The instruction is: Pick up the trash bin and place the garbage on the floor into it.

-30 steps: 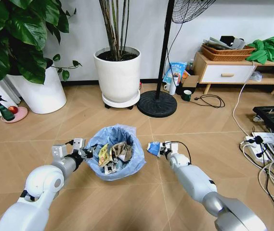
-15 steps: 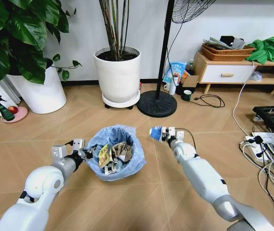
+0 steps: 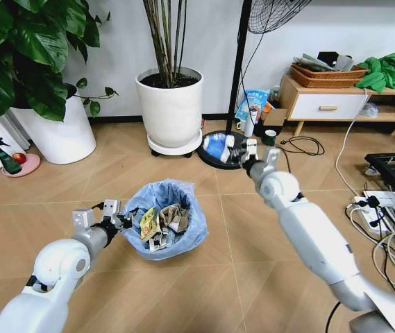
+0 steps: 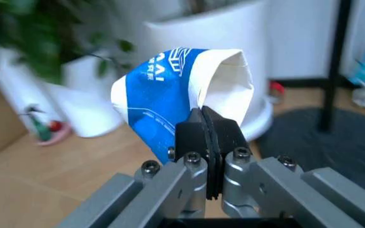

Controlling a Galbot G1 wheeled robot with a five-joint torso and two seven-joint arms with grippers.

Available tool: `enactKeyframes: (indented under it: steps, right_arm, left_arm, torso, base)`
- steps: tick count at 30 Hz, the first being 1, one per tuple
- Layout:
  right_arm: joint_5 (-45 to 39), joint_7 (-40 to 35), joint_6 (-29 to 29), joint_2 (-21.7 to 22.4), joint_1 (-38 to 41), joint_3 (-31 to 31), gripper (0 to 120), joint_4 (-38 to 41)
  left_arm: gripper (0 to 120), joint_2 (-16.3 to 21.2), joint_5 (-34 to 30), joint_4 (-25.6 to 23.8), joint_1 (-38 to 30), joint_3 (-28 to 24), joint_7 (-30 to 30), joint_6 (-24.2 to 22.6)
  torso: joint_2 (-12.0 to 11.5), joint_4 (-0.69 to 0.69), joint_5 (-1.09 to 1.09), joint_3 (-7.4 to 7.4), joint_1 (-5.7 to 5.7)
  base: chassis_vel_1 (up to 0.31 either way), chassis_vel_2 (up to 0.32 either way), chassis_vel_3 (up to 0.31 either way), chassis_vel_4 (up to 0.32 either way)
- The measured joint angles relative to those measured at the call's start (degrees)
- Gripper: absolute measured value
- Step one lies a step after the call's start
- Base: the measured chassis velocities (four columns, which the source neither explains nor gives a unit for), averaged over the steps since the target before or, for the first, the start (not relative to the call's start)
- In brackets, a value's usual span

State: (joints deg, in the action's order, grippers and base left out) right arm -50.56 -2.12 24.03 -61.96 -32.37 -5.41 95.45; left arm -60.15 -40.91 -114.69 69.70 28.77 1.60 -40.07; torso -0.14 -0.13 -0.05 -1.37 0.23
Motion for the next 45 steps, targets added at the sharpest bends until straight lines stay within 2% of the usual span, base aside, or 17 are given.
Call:
enactKeyframes:
  steps: [2,4,14,16,18,20,23,26,28,32,39,45]
  right_arm:
    - [-1.02,0.02,0.47,0.76,0.01,0.21,0,1.79]
    - [-3.89,0.12,2.54,2.94,-0.23,0.80,0,7.60]
    - [-7.06,1.10,7.29,6.40,-1.61,2.55,0,15.85]
    - [-7.64,5.72,8.38,7.39,-2.15,3.28,0,17.65]
    - [-7.60,7.93,8.41,7.72,-2.28,3.43,0,17.82]
    - [-6.63,16.50,8.22,8.93,-2.55,4.21,0,18.23]
    - [-6.32,20.68,8.12,9.73,-2.47,5.01,0,18.43]
    - [-3.62,29.23,8.10,11.03,-2.00,6.15,0,17.80]
    - [-2.11,32.03,8.06,11.54,-1.92,6.39,0,17.26]
    - [1.15,35.88,7.47,12.40,-2.01,6.41,0,15.87]
    - [5.27,37.07,6.50,12.21,-2.43,6.86,0,13.67]
    - [6.54,36.47,6.32,11.51,-2.95,7.29,19,13.32]
  left_arm:
    - [0,-0.02,0.00,0.06,0.00,0.00,0.00,-0.01]
    - [0,-0.05,0.00,0.22,-0.06,0.01,0.01,-0.03]
    - [0,-0.26,0.04,0.86,-0.21,0.12,0.01,-0.04]
    - [0,-0.31,0.06,1.21,-0.40,0.13,-0.02,-0.04]
    - [0,-0.30,0.04,1.25,-0.45,0.17,-0.03,-0.04]
    - [0,0.04,-0.16,1.25,-0.54,0.45,-0.07,-0.04]
    - [0,0.18,-0.27,1.25,-0.56,0.53,-0.10,-0.03]
    - [0,0.20,-0.31,1.22,-0.57,0.54,-0.13,-0.04]
    - [0,0.12,-0.31,1.21,-0.57,0.54,-0.13,-0.04]
    - [0,0.07,-0.30,1.20,-0.49,0.53,-0.19,-0.04]
    - [0,0.05,-0.27,1.20,-0.72,0.22,-0.21,-0.04]
    - [0,0.04,-0.22,1.21,-0.74,0.08,-0.21,-0.04]
  torso:
    - [0.00,0.00,0.00,0.00,0.00]
    - [0.00,0.00,0.00,0.00,0.00]
    - [0.00,0.00,0.00,0.00,0.00]
    - [0.00,0.01,0.00,0.00,0.00]
    - [0.00,0.01,0.00,0.00,0.00]
    - [0.00,0.00,0.01,0.00,0.00]
    - [0.00,0.00,0.00,0.00,0.00]
    - [0.00,0.01,0.00,0.00,0.00]
    - [0.00,0.01,0.01,0.00,0.00]
    - [0.00,0.00,0.01,0.00,0.00]
    - [0.00,0.00,0.01,0.00,0.00]
    - [0.00,0.01,0.00,-0.01,0.00]
  base:
    - [0.000,0.000,0.000,0.000]
    - [0.000,0.000,0.000,0.000]
    - [0.000,0.000,0.000,0.000]
    - [0.000,0.000,0.000,0.000]
    - [0.000,0.000,0.000,0.000]
    - [0.000,0.000,0.000,0.000]
    - [0.000,0.000,0.000,0.000]
    - [0.000,0.000,0.000,0.000]
    - [0.000,0.000,0.000,0.000]
    - [0.000,0.000,0.000,0.000]
    - [0.000,0.000,0.000,0.000]
    - [0.000,0.000,0.000,0.000]
